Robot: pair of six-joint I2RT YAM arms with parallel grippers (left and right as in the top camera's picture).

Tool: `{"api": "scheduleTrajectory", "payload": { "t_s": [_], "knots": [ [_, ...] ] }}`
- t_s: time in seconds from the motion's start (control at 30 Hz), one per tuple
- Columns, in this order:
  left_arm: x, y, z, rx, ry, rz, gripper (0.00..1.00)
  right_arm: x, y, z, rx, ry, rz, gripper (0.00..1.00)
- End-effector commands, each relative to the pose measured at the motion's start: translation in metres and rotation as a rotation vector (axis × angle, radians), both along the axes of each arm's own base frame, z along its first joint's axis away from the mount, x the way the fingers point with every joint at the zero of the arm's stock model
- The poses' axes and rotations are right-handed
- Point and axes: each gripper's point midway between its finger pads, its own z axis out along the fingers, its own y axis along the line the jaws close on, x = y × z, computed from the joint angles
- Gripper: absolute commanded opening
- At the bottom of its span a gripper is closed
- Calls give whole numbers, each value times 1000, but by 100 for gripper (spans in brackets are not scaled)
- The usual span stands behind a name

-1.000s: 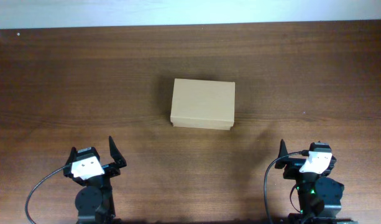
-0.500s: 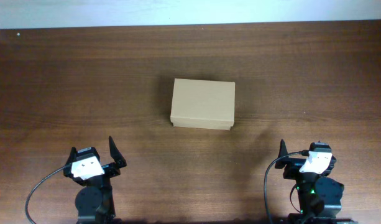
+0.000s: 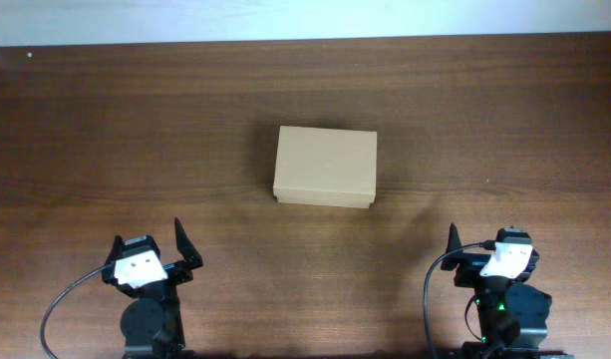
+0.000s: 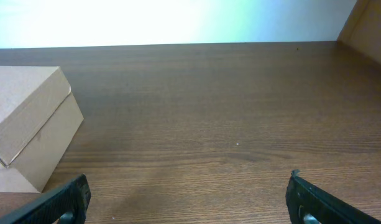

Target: Pack container

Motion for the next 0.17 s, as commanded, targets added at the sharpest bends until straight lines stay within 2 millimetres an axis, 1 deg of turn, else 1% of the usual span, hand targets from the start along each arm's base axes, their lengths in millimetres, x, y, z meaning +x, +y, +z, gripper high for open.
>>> {"api": "scheduleTrajectory", "payload": {
  "t_s": [0.0,0.13],
  "knots": [
    [0,2,-4,2,1,8,99,0,-3,-2,-4,1,-15,99],
    [0,2,-4,2,1,8,99,0,-3,-2,-4,1,-15,99]
  ]
}}
